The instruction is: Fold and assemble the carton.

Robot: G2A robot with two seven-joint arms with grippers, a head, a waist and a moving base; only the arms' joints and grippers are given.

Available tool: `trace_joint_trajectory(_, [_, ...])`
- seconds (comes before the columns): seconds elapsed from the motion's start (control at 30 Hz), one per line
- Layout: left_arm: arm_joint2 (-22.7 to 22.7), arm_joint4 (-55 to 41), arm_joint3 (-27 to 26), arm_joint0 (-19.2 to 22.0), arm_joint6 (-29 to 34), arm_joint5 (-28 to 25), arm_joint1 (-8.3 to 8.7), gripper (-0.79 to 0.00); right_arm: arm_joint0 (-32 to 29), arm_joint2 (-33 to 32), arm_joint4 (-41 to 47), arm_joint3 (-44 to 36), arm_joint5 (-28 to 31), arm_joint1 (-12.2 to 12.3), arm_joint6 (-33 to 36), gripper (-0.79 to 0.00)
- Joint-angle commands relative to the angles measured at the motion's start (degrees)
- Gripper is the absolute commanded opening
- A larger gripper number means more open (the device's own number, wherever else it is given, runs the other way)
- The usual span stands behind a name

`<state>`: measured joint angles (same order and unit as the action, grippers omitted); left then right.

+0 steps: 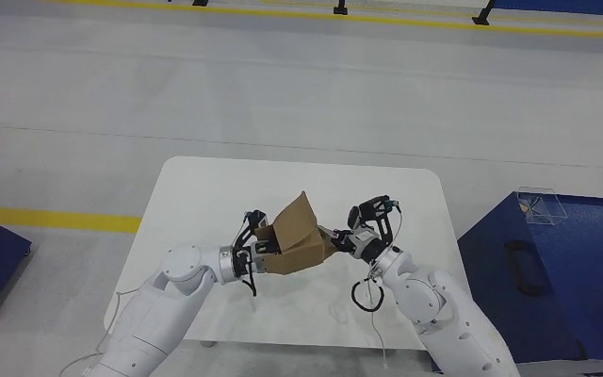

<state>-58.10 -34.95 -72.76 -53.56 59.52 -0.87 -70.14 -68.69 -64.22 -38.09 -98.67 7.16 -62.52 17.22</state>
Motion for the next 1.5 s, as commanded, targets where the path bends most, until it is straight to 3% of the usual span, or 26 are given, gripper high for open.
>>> trace_joint_trajectory(0.0, [-0.04,-0.17,0.22,0.09,-0.02,0.2,-0.04,-0.785,-0.09,0.31,-0.43,-0.3,-0.25,-0.12,0.15,0.0])
trace_joint_trajectory(0.6, [-0.17,-0.4,0.54,0.34,-1.1,1.09,-0.36,-0.785,-0.32,0.94,-1.58,-1.67,-0.12,-1.02,1.41,0.0])
trace_joint_trajectory(0.93, [-0.48,-0.83,0.8,0.49,0.87,0.88,-0.37,-0.785,-2.22,-6.12,2.95,-1.64,1.43,-0.43,2.25,0.0])
trace_joint_trajectory(1.03, [-0.62,-4.22,1.44,0.45,4.5,1.46,-0.49,-0.785,-2.89,-9.05,9.44,-0.61,3.8,-0.09,6.64,0.0])
trace_joint_trajectory(1.17, [-0.97,-7.72,3.59,1.26,8.97,1.34,-0.65,-0.785,-3.71,-11.98,11.67,2.01,4.24,0.4,10.66,0.0])
trace_joint_trajectory(1.47, [0.08,-9.43,6.34,3.12,11.49,2.31,-1.21,-0.785,-3.58,-8.74,26.22,4.72,10.75,0.2,24.5,0.0])
